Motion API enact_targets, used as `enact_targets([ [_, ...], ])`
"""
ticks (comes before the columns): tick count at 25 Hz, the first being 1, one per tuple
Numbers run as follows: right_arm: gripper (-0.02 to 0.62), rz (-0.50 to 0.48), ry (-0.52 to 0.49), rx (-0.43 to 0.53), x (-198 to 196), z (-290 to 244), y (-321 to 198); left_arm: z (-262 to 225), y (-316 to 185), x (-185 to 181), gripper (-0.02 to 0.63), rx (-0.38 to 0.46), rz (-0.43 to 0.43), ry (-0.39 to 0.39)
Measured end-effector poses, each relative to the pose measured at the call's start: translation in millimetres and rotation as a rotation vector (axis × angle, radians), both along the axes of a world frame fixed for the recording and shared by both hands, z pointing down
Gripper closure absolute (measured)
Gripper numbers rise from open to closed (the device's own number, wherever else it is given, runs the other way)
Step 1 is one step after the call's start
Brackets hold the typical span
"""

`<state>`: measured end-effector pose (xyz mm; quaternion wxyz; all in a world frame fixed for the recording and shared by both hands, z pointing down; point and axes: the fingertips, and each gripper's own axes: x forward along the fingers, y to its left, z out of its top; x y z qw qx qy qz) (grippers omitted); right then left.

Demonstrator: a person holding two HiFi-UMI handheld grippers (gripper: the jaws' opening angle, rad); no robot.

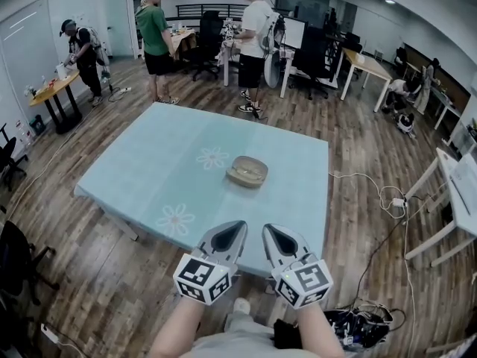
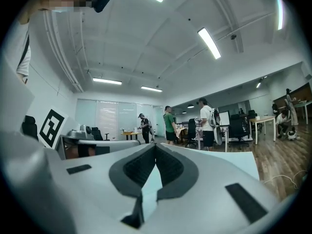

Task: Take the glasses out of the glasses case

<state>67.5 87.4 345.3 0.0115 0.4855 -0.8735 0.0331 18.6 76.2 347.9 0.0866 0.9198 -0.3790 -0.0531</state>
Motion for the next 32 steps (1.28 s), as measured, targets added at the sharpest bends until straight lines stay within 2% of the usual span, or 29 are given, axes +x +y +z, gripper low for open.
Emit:
enact_targets([
  [11,0.588,-0.044,0.022,-0.018,11.2,8.5,-84.9,0.7,-86.5,22.2,0.598,-0.002,-0.027,-0.008],
  [18,0.588,-0.064,0.037,-0.019,25.8,10.5,-125.0,2.5,-132.2,27.8,0.598,-0.017,-0.069,0.021],
  [28,0.588,-0.114,0.092,0.016,22.6,15.8,-144.0,5.1,-152.6,29.3,0.598,-0.015,-0.108,0.024],
  [32,0.588,-0.114,0.048,0.01,22.5,23.5,-142.5,14.6,-152.0,29.4,0.598,-0.027,-0.107,0.014],
])
